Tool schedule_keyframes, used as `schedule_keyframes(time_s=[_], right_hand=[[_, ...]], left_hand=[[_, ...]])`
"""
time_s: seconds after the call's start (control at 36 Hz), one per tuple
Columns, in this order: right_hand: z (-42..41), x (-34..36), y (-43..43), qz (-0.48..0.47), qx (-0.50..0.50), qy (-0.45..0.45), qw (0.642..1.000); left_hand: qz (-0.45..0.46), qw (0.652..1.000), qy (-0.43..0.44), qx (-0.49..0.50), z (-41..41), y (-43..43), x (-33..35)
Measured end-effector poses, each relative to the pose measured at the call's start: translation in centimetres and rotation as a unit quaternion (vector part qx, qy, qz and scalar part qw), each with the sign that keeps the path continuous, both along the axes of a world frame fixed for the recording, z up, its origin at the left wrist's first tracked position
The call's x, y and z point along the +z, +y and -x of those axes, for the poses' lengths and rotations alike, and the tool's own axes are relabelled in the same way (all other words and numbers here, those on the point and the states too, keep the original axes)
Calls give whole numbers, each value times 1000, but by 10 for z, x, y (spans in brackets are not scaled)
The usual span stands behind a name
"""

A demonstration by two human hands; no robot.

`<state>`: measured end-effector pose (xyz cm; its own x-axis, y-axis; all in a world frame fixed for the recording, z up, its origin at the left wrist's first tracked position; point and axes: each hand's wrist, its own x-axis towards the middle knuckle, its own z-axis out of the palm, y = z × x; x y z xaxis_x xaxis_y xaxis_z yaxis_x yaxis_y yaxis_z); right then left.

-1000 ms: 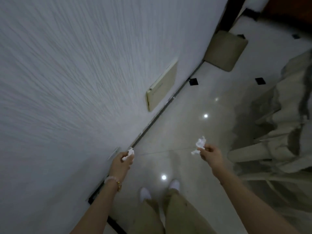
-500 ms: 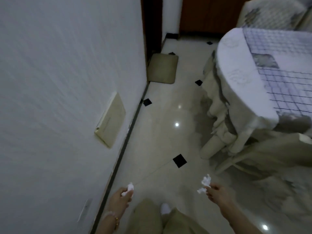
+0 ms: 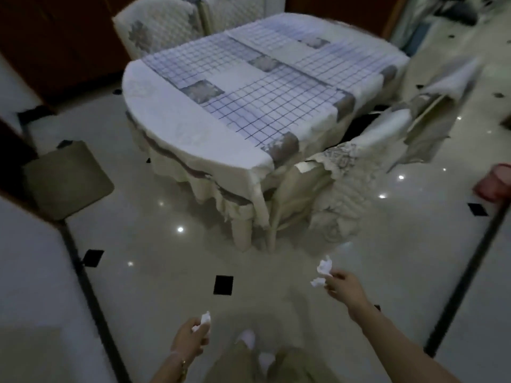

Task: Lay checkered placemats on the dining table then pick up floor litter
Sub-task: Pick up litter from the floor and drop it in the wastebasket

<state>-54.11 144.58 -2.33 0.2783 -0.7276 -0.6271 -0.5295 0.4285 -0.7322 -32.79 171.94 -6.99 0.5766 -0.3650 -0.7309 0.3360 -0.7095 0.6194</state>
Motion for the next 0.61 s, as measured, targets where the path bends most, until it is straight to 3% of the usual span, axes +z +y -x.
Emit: schedule_keyframes(time_s=[0.22, 0.36, 0.61], right_hand=[[73, -27, 77, -58, -180, 52, 981], [113, -47, 124, -117, -308, 78, 941], [156, -70, 152, -203, -445, 111, 865]], left_hand=[[-105, 976, 54, -181, -39, -18, -17], [-140, 941, 43, -304, -32, -82, -21], [-37, 879, 46, -474, 35, -241, 2]])
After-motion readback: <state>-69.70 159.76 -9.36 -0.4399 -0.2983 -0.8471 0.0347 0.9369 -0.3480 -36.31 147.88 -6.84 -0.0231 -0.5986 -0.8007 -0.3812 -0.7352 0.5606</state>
